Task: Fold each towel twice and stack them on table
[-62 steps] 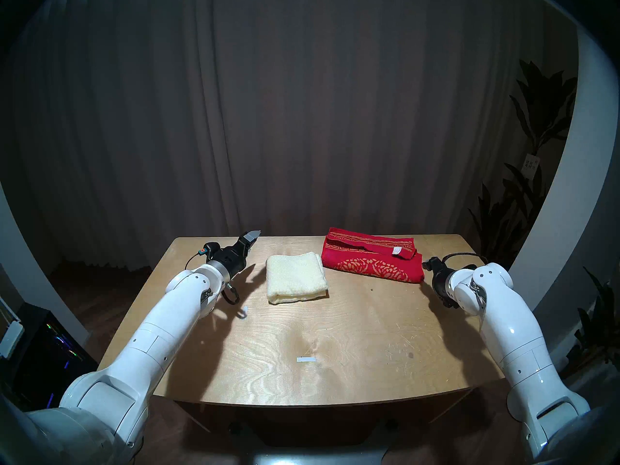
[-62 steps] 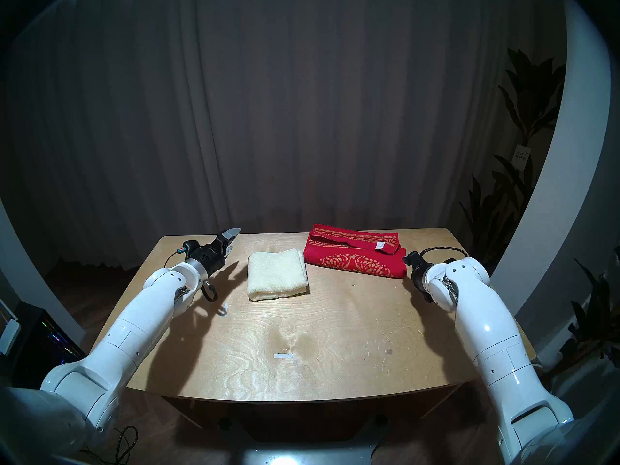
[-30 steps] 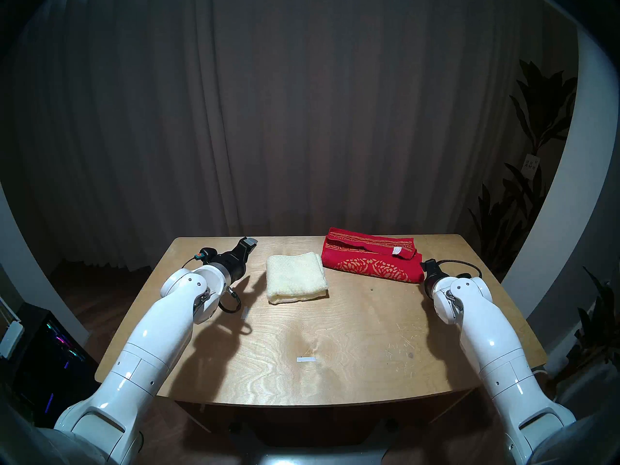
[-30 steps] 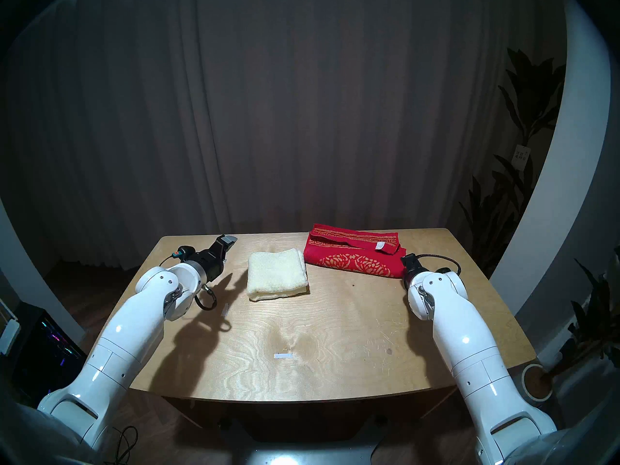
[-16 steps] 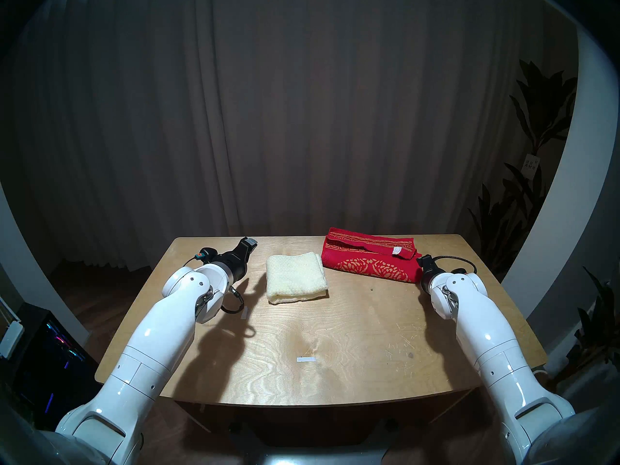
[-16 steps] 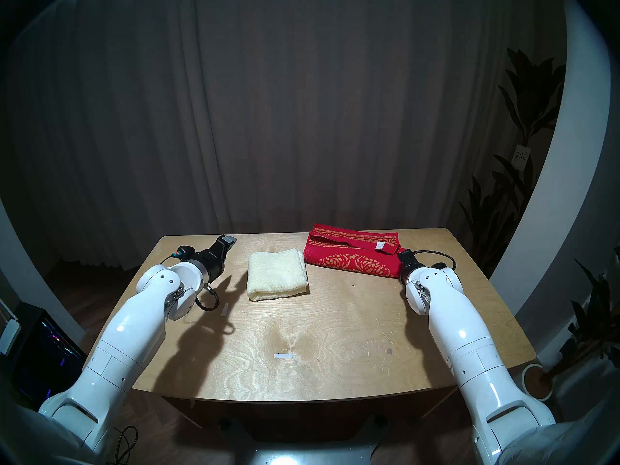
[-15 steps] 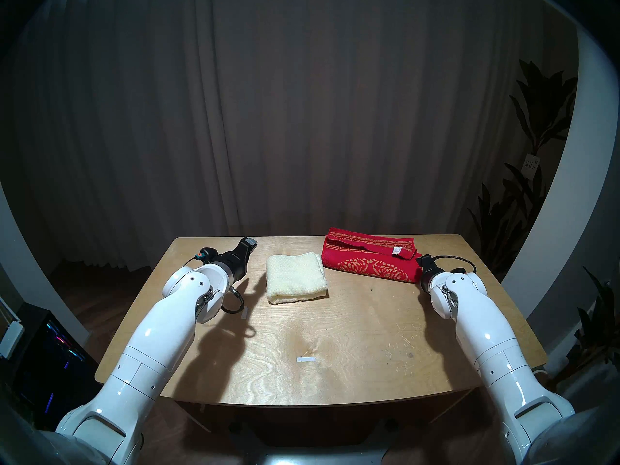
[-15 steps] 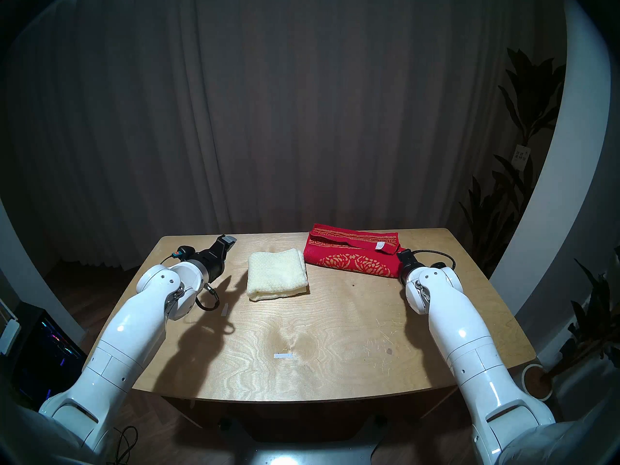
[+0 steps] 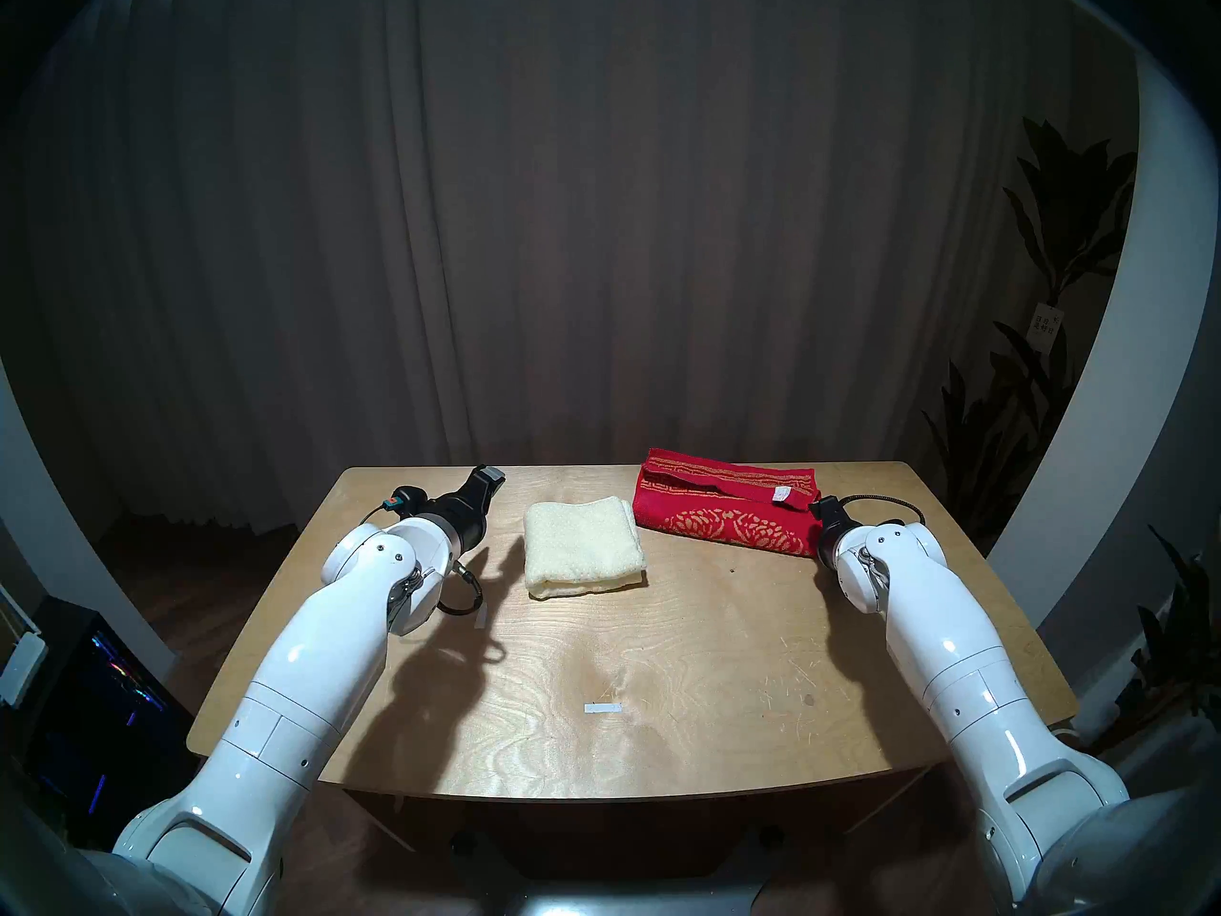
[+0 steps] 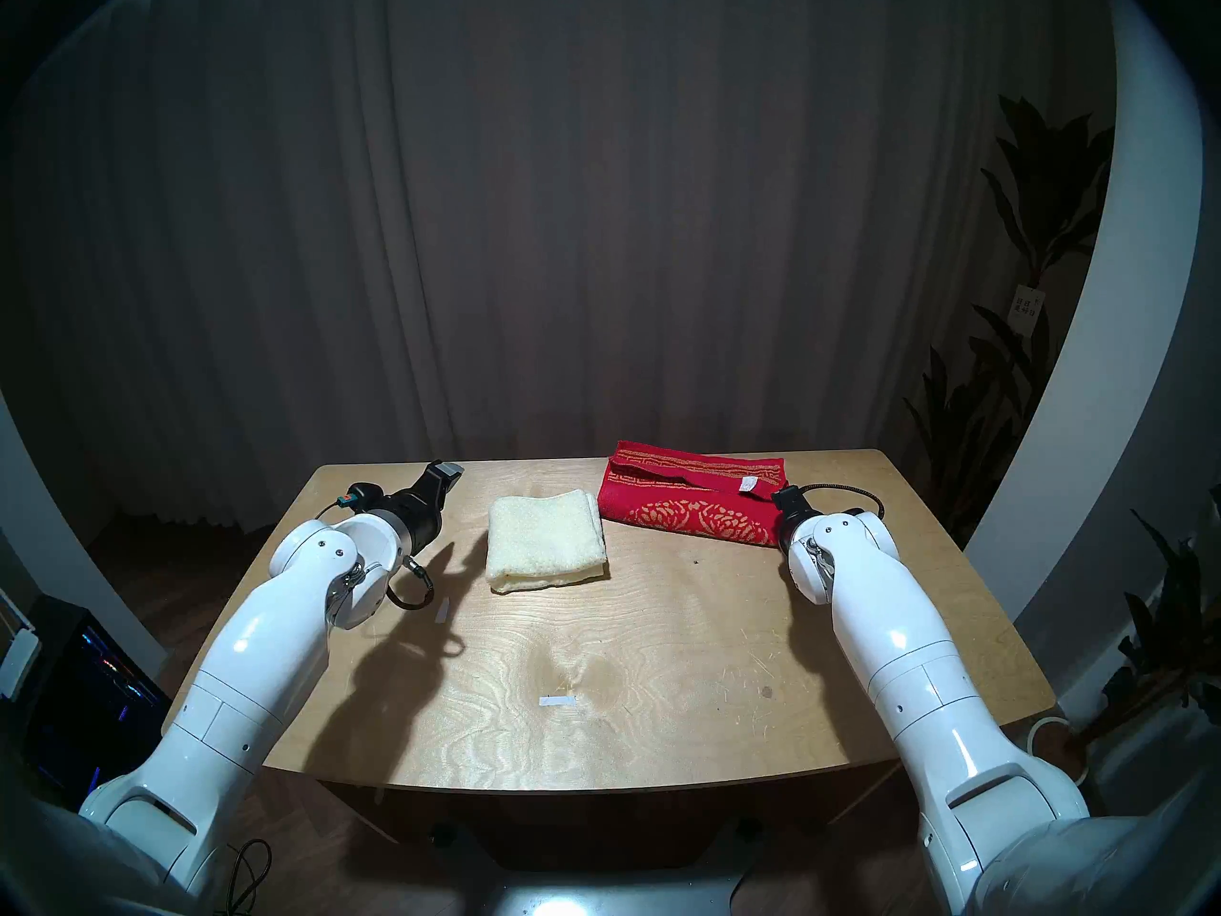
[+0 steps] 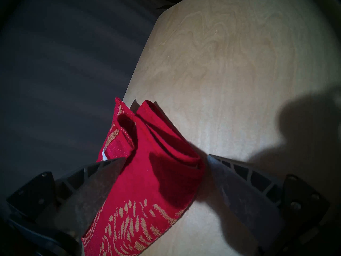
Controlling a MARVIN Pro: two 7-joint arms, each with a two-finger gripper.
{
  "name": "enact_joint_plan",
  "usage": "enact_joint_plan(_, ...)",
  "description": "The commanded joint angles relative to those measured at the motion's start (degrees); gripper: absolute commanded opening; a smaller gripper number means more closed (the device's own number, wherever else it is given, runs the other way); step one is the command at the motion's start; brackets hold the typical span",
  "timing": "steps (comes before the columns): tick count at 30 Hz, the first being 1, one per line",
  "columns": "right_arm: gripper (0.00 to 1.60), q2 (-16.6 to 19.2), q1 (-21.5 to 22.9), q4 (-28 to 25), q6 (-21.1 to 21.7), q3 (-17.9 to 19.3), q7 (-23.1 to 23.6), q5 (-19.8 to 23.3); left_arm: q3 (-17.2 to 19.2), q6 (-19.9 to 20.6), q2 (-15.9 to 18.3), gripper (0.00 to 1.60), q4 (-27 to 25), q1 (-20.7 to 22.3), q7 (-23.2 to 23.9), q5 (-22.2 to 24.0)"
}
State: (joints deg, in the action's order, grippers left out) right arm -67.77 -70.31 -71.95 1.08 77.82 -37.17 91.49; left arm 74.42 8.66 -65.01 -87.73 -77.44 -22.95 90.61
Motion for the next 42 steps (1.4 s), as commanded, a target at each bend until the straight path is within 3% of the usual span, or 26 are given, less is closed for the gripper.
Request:
enact_joint_plan(1, 1.60, -3.0, 3.1, 4.0, 0.7, -2.6, 0.7, -0.4, 0.9, -0.3, 0.3, 1.60, -0.9, 0.6, 0.2, 0.1)
enact_joint_plan(8, 1.60, -3.5, 4.8, 6.9, 0.7, -4.0, 0.8, -1.0, 1.1, -0.5, 0.2, 1.60, -0.6, 0.5, 0.2, 0.2)
enact_joint_plan(9, 0.92, -3.5, 4.9, 7.2, 0.7, -4.1, 0.8, -1.0, 1.1, -0.5, 0.2, 1.60, -0.6, 0.6, 0.1, 0.2)
enact_joint_plan(11, 0.43, -3.4, 5.2, 8.0, 0.5, -4.5, 0.9, -1.2, 1.2, -0.5, 0.1, 1.60, -0.6, 0.6, -0.1, 0.2)
enact_joint_plan(12, 0.08, -3.3, 5.2, 8.4, 0.6, -4.5, 1.0, -1.1, 1.2, -0.6, 0.0, 1.60, -0.5, 0.7, -0.2, 0.2)
enact_joint_plan(14, 0.00, -3.1, 5.3, 8.6, 0.5, -4.6, 1.1, -1.1, 1.1, -0.6, 0.0, 1.60, -0.4, 0.8, -0.2, 0.2)
enact_joint_plan(20, 0.00, -1.1, 4.4, 6.2, 1.0, -4.0, -0.3, -1.0, 0.6, -0.6, -0.8, 1.60, 0.3, 1.4, -0.1, 0.1)
enact_joint_plan(26, 0.00, 2.9, 3.2, 3.6, 4.2, -4.5, -5.2, -1.7, -0.1, -1.0, -1.9, 1.60, 0.4, 1.5, -0.1, -0.3)
enact_joint_plan(33, 0.00, 6.7, 0.6, 2.5, 6.4, -2.8, -5.5, -1.2, -1.5, -1.8, -3.3, 1.60, -0.3, 1.5, -0.5, -0.9)
enact_joint_plan(42, 0.00, 10.5, -0.2, 2.0, 10.3, -3.2, -5.0, -2.9, -3.1, -3.2, -4.7, 1.60, -0.9, 1.4, -1.1, -1.9)
